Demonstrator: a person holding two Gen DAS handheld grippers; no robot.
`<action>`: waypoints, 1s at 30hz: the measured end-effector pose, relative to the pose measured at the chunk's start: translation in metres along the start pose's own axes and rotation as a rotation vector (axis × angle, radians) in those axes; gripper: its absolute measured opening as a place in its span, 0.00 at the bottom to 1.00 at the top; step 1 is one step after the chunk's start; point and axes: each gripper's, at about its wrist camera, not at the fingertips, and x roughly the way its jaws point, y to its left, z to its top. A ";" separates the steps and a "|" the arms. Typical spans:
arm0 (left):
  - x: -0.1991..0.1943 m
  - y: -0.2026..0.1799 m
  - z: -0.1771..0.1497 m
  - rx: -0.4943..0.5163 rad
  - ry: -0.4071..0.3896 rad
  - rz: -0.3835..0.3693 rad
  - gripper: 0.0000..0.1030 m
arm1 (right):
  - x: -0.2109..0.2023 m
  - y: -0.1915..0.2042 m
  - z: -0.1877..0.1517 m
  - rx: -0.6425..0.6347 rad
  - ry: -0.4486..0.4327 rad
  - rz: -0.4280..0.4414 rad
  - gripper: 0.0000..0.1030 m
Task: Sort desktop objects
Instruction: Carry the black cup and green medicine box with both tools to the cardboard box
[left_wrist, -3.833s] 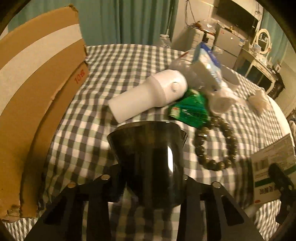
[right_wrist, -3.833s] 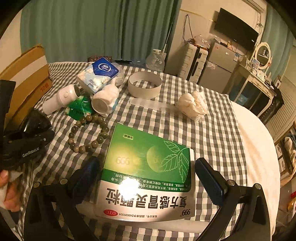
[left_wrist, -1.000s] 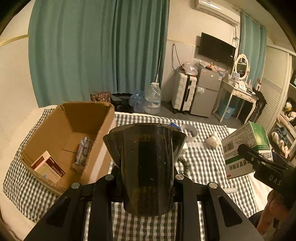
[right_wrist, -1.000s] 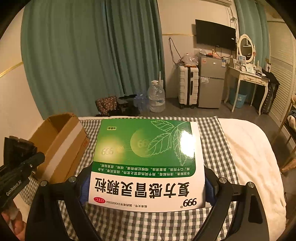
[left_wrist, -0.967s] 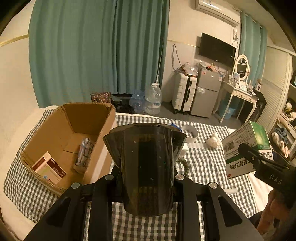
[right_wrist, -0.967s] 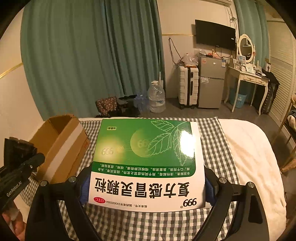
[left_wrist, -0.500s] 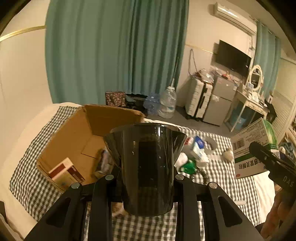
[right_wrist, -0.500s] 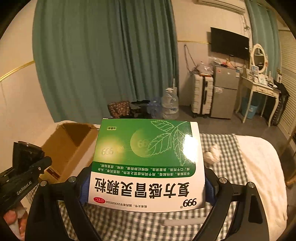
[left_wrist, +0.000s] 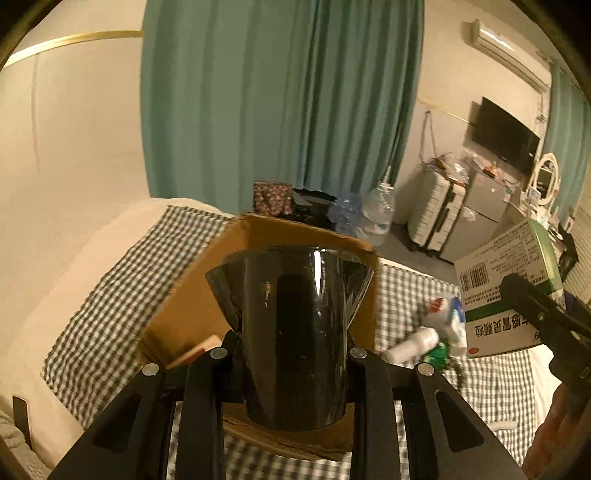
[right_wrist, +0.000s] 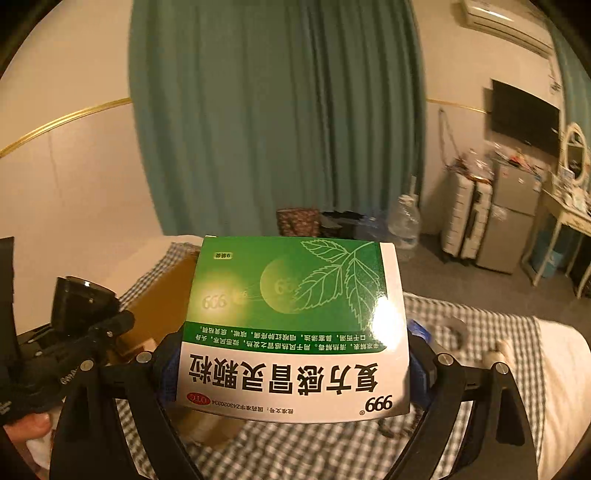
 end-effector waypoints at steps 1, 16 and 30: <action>0.003 0.006 0.000 -0.004 0.003 0.006 0.27 | 0.005 0.007 0.002 -0.011 -0.001 0.014 0.89; 0.048 0.048 -0.009 -0.025 0.080 0.031 0.27 | 0.085 0.068 0.005 -0.080 0.040 0.110 0.89; 0.094 0.060 -0.018 -0.028 0.161 0.038 0.27 | 0.147 0.090 -0.002 -0.107 0.140 0.136 0.89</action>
